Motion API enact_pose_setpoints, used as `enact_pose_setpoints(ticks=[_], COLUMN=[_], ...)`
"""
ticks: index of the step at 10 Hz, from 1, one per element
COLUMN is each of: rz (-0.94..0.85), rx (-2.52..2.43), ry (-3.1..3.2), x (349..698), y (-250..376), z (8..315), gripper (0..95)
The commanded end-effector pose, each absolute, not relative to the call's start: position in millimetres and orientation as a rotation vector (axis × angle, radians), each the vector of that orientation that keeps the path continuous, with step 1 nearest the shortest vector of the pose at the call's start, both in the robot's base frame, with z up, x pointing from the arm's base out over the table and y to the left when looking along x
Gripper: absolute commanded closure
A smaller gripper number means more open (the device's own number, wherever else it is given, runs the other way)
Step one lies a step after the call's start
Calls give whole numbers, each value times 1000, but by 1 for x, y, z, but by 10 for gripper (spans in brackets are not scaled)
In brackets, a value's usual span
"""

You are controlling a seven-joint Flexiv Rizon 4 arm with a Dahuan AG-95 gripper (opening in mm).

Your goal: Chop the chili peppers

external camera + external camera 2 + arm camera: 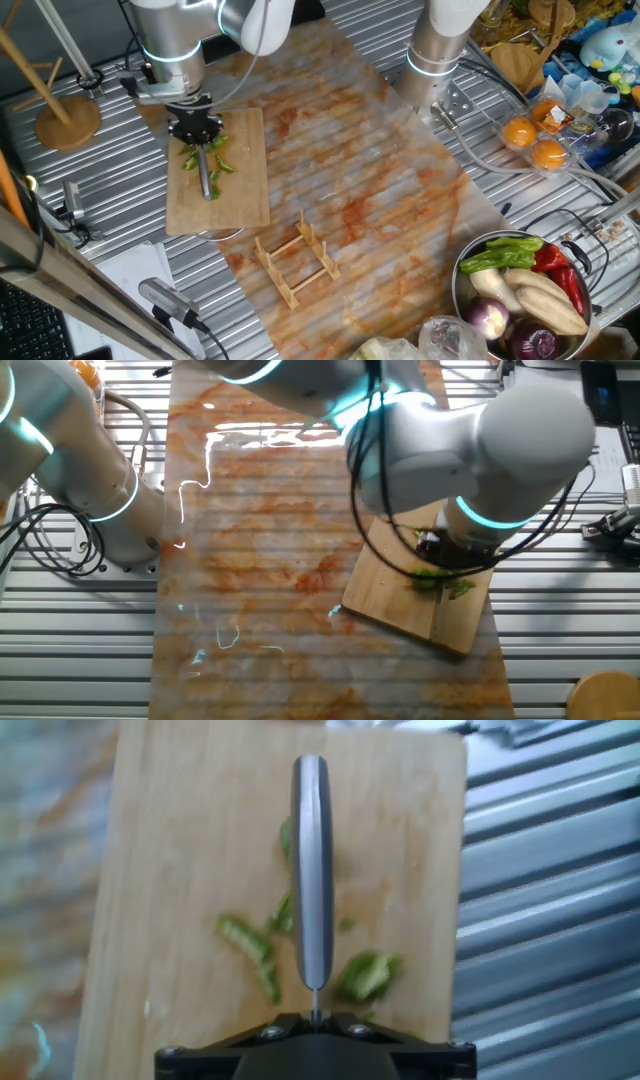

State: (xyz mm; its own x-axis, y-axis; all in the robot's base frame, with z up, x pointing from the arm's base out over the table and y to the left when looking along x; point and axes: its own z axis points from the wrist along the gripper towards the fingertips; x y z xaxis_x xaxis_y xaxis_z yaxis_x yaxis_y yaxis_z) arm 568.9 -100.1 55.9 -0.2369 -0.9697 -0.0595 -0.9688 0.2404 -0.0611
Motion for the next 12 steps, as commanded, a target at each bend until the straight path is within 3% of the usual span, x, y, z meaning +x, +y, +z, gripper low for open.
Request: enact_pose_setpoints(ticks=[1,9,12], rz=[-18,29,10], rx=[-1870,-1798,-1833], ry=[2358,2361,2399], x=[563,573,572], y=[-106,-104,-99], z=[60,44,58], gripper=[950,950,950])
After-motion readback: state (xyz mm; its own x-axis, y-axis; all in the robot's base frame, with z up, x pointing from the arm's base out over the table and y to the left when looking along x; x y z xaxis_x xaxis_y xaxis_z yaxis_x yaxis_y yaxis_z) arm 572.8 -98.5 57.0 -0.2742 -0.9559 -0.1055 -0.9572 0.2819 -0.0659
